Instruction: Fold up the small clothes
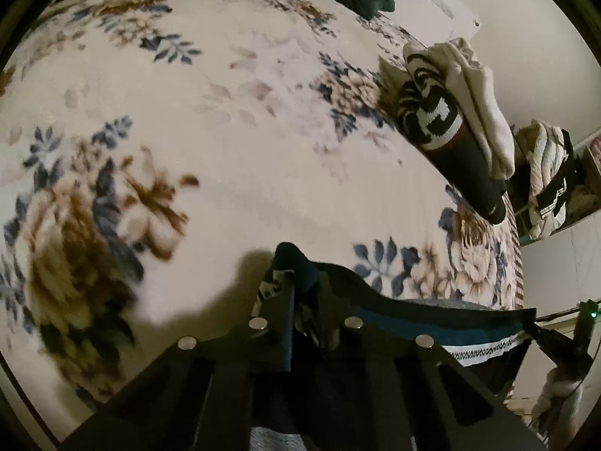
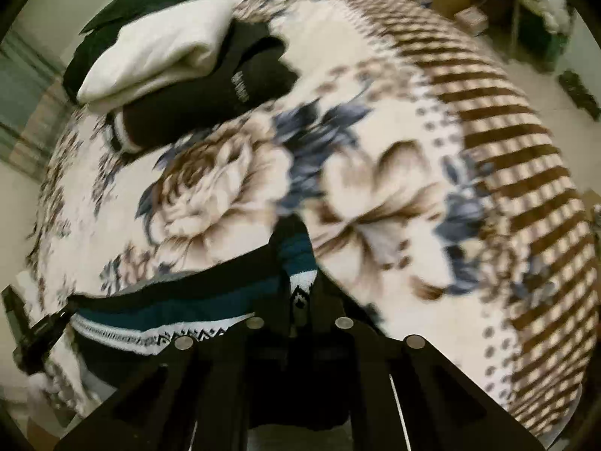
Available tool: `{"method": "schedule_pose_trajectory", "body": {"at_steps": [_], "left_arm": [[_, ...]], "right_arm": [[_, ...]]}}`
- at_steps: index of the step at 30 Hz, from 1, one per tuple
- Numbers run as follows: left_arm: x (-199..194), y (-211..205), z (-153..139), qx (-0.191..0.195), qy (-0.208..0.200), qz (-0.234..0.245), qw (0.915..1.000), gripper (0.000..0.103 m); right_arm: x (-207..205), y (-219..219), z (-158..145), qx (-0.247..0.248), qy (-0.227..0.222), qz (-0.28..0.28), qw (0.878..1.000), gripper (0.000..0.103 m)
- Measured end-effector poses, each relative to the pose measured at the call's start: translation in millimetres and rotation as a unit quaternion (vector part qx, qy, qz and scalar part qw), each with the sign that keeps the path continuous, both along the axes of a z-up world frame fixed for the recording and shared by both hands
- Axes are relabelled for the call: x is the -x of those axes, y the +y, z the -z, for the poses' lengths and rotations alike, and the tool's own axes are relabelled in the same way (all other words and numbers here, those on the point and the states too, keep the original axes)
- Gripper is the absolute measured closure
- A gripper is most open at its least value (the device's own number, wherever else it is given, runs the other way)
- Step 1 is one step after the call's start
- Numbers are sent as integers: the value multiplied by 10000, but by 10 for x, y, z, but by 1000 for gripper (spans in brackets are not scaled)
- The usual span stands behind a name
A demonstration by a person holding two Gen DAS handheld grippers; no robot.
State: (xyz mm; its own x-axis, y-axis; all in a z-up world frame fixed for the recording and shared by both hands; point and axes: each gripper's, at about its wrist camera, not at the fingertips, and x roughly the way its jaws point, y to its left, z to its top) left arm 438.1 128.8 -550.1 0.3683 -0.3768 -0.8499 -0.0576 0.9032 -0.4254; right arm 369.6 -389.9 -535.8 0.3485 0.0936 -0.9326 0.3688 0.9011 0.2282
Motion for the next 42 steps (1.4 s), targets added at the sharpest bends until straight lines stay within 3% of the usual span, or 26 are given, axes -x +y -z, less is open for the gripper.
{"method": "schedule_pose_trajectory", "body": {"at_steps": [9,12,15,17,18,19,20,21,22,26,32,33,34,35,40,42], "left_arm": [[-222,265,239,-318,225,-381,9985,99],[-278,446,405,-88,524,-527,9972,99],[-187,550,286,319,422,-583,9969,97],[-87,608,165,713,345,-656,9947,88],[-55,621,135,875,337,-679,9933,67],[-28,623,111,998,380,-719,9917,39],[0,614,106,1145,411,-747,9898,35],[13,593,118,1294,427,-712,9881,35],[26,530,143,1359,502,-610,9876,35],[161,328,194,982,809,-345,9913,35],[791,293,74,463,621,-27,9970,37],[865,267,103,361,612,54,9975,53],[901,229,155,301,625,141,9975,86],[938,193,227,124,687,206,9973,93],[978,391,249,-160,443,-110,9988,95],[974,571,305,67,594,-421,9973,96]], "right_arm": [[-39,-87,-36,372,-18,375,9986,96],[-145,-132,139,353,158,429,9983,96],[-207,-140,329,158,400,363,9984,95],[-201,-124,297,27,427,252,9988,94],[-172,-133,261,-51,414,268,9988,90],[-132,-149,213,-166,356,280,9988,83],[-82,-167,163,-267,293,294,9988,74],[-34,-181,127,-370,232,316,9985,55],[5,-190,107,-504,176,318,9981,51],[56,-168,172,-701,325,304,9966,51],[187,-73,83,-670,247,257,9971,51],[215,-60,72,-658,248,249,9972,51],[237,-47,67,-641,252,245,9973,51],[262,-28,67,-625,265,236,9974,51],[314,91,113,-499,481,120,9975,51],[320,119,104,-407,515,53,9978,51]]}}
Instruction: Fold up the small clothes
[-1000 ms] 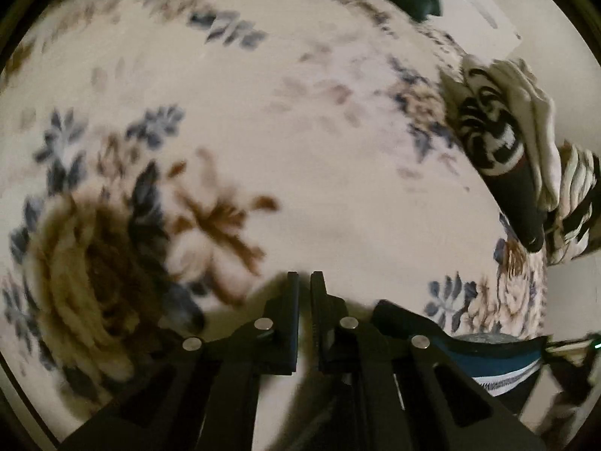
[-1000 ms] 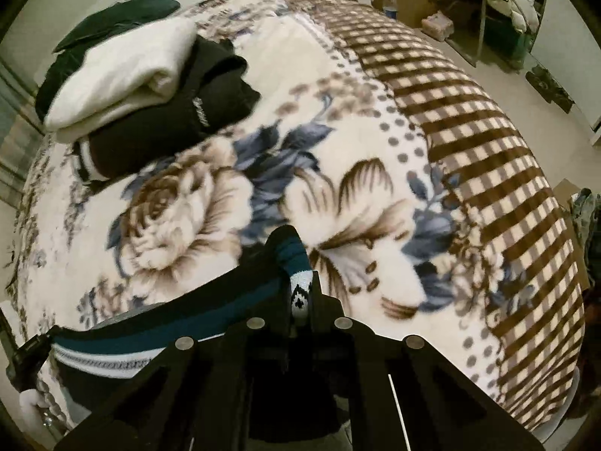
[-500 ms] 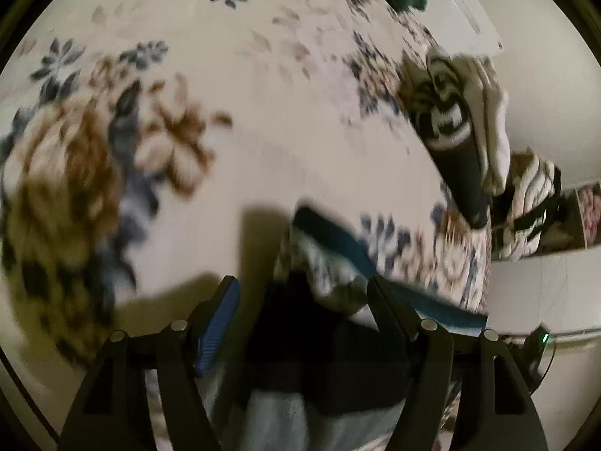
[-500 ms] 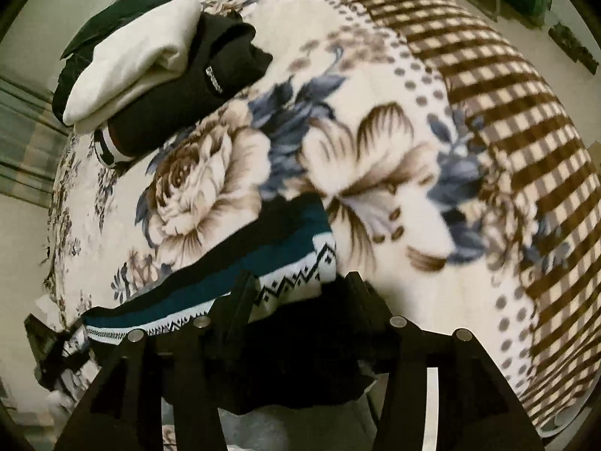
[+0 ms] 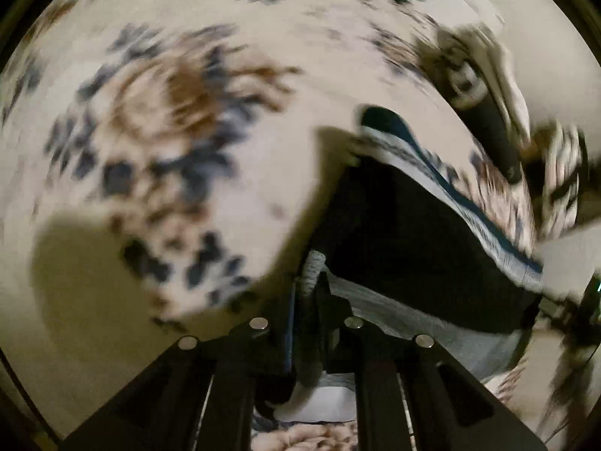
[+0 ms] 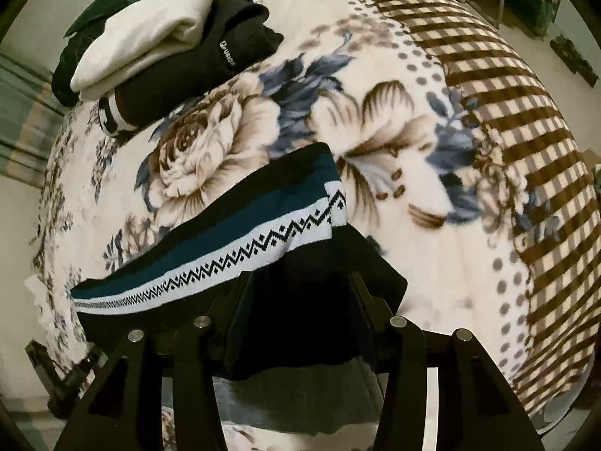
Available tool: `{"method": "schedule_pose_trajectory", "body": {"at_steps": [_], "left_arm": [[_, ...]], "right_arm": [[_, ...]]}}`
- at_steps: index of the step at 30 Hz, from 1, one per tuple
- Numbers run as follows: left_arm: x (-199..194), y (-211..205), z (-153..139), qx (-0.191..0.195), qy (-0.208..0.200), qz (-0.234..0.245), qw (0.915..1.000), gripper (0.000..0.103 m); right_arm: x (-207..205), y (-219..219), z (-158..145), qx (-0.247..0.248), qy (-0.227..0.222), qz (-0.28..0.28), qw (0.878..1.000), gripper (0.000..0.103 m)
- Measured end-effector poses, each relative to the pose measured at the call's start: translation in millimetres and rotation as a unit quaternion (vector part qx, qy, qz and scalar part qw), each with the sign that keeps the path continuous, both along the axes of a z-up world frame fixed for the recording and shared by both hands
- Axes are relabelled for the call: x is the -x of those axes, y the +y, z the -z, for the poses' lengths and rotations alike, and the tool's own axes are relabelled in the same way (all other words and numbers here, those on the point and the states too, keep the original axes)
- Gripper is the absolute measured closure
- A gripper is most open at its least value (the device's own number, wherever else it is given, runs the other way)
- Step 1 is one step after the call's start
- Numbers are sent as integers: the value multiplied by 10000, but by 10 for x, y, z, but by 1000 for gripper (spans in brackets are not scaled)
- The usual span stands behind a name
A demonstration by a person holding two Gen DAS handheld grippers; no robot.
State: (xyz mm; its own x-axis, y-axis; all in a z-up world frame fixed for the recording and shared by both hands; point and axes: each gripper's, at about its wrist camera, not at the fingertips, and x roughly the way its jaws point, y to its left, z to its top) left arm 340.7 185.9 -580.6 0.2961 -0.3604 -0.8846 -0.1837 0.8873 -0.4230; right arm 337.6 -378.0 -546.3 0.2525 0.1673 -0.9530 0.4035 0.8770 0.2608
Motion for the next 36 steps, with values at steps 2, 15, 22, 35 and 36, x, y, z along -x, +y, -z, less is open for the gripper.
{"method": "schedule_pose_trajectory", "body": {"at_steps": [2,15,22,35,36], "left_arm": [[1,92,-77,-89,-34,-24,10000,96],[-872,-259,-223,654,-385,254,9968,37],[-1286,-580,253,-100,63,749,9971,37],[-527,-1014,-948,-899,-645,864,9901,20],[-422,-1107,-961,-903,-619,930,9896,20]], "right_arm": [[7,17,-11,87,53,-50,9999,51],[-45,-123,47,-343,-145,542,9978,47],[-294,-264,163,-7,-389,838,9957,89],[1073,-358,-4,-926,-457,1971,9749,24],[1258,-331,81,-1103,-409,2128,9700,24]]}}
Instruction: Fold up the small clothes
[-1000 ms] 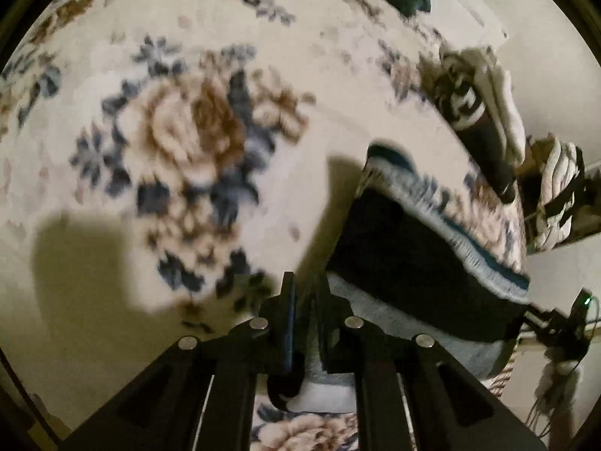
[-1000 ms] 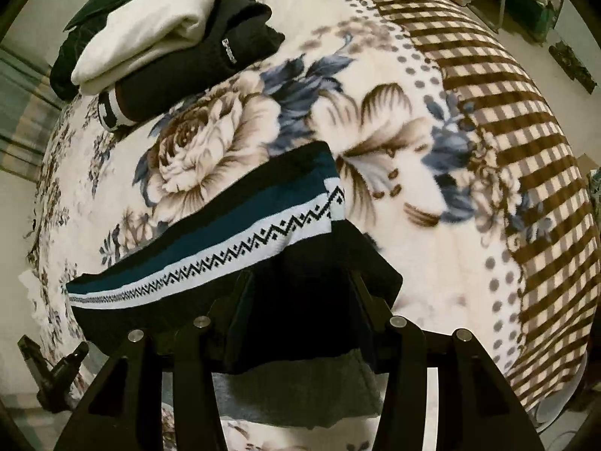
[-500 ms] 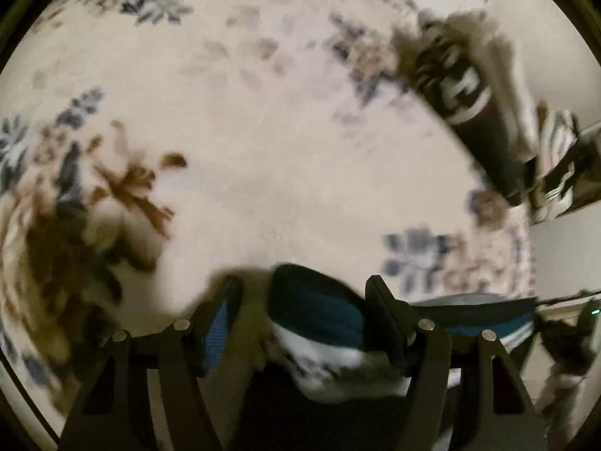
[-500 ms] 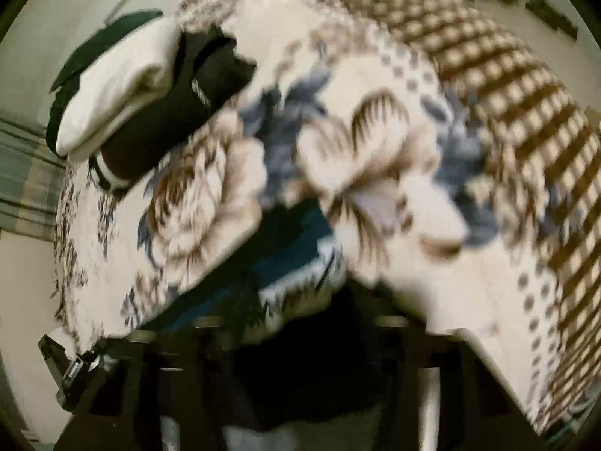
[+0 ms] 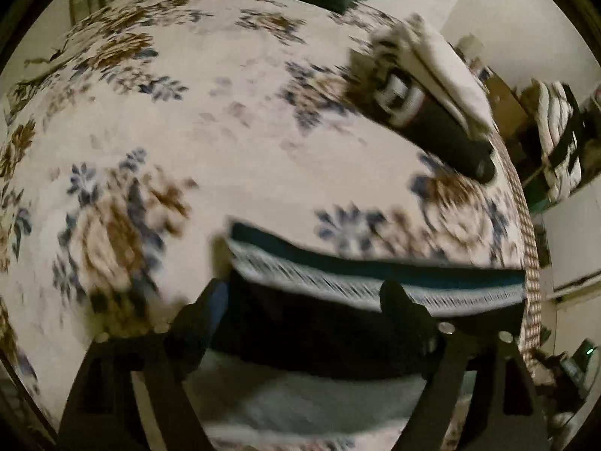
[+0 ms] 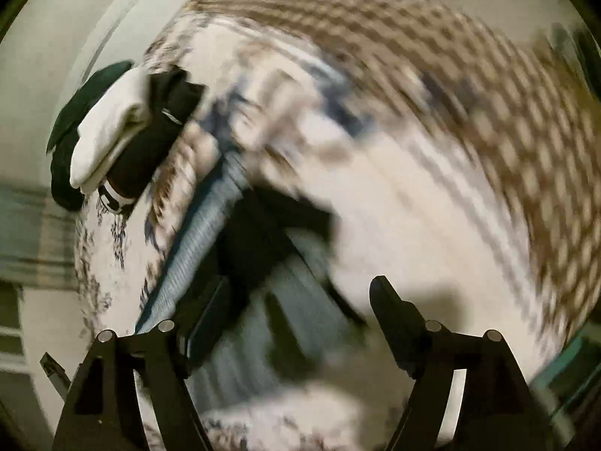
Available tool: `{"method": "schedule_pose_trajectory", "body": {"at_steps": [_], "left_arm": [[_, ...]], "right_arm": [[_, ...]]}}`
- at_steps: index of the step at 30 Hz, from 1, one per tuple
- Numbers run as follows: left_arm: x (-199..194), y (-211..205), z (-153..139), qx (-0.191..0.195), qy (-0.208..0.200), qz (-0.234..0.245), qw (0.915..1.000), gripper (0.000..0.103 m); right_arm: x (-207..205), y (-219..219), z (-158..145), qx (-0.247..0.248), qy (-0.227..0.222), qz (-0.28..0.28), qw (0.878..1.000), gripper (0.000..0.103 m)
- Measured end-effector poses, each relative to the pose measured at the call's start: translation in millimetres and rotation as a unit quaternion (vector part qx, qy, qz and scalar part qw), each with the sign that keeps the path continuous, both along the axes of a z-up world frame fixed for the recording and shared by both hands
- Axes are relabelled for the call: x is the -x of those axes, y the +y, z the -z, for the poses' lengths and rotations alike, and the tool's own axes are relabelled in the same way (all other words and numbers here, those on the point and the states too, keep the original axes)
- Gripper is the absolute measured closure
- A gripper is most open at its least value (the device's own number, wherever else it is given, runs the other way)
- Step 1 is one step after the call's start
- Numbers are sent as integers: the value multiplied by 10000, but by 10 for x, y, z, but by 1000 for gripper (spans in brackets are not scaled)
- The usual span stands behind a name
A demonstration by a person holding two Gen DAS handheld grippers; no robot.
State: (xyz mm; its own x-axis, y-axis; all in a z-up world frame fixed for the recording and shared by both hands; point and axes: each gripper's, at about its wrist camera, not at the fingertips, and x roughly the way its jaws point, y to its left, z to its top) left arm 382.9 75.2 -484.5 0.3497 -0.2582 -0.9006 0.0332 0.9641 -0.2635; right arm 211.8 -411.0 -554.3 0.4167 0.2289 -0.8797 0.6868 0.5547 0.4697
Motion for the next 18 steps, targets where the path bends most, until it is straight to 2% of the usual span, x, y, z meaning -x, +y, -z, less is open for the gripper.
{"method": "schedule_pose_trajectory", "body": {"at_steps": [3,8,10,12,15,18], "left_arm": [[275,-417,124,-2,213,243,9995,20],[554,-1047,422,-83,632,623,9960,20],[592,-1205,506,-130,708,716,9948,20],[590,-1286,561,-243,790,722,9940,20],[566,-1340,629,-324,868,673,9934,20],[537,-1346,670,-364,898,620,9934,20]], "right_arm": [[435,139,396,-774,-284,444,9956,24],[491,381,962,-1634,-1161,804,9764,24],[427,434,1068,-1626,-1476,922,9712,21],[399,438,1140,-1683,-1857,1204,9606,16],[423,452,1182,-1800,-2238,1552,9452,16],[465,460,1155,-1827,-2476,1590,9381,16]]}}
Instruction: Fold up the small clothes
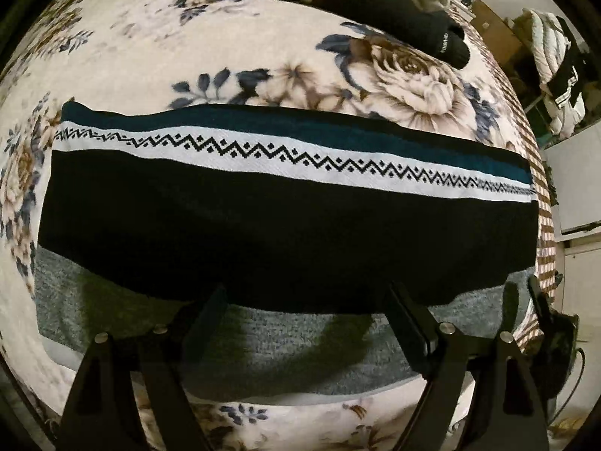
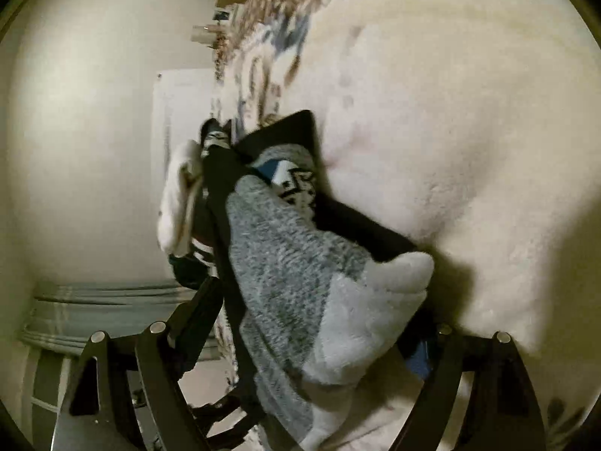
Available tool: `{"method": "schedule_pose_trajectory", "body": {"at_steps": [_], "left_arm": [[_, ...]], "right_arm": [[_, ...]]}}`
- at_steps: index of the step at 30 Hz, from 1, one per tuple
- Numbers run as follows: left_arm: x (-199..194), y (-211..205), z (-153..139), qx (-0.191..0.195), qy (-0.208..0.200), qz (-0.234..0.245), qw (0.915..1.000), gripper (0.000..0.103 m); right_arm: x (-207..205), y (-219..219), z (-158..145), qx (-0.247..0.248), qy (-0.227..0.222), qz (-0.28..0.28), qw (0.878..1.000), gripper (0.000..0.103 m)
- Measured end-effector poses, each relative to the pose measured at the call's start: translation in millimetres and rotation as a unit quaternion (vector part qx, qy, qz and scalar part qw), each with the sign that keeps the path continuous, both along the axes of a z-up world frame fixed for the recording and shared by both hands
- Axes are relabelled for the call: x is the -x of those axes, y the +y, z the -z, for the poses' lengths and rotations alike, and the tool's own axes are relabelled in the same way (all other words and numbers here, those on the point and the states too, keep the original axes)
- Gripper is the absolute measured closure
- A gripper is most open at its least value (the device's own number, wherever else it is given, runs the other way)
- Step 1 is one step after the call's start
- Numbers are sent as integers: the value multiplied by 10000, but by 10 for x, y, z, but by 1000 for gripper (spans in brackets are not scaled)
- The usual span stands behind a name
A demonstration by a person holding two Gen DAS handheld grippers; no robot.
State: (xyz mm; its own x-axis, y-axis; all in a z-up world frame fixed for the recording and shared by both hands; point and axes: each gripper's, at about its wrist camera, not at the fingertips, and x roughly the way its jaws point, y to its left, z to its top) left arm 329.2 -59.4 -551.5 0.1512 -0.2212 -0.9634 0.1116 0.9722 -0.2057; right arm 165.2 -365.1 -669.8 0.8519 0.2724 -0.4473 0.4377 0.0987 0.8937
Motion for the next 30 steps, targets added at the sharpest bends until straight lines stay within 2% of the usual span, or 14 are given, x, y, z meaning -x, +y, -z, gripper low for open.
{"method": "schedule_pose_trajectory", "body": {"at_steps": [5,8,11,17,19,23,24,26,27,30], "left_arm": [[-12,-38,85,-154,-21,124,9998,20],[-42,-42,146,-196,42,137,9997,19],[-100,-42,190,-156,116,95,9998,16],[-211,-18,267,78,270,-66,9996,0],[-252,-33,303,30,336,-102,9994,0],[-311,-78,385,-202,420,-152,9988,0],[-316,-93,396,-279,418,-170,9986,0],[-312,-116,414,-428,391,-202,9981,0],[-317,-138,420,-466,387,-220,9979,0],[-331,-124,391,-438,444,-248,9977,0]], "right_arm": [[-76,37,-75,-6,-240,-229,9994,16],[-163,49,-26,-22,-157,-245,9996,16],[-266,-50,2,-90,-219,-144,9996,16],[-623,-111,-99,76,-500,-172,9986,16],[-732,-120,-79,166,-449,-240,9986,16],[-798,-170,47,-36,-373,-98,9992,21],[-793,-177,48,-74,-362,-49,9993,27],[-786,-182,76,-190,-337,76,9992,53],[-794,-190,92,-257,-346,95,9990,75],[-892,-182,-6,-115,-205,154,9996,78]]}}
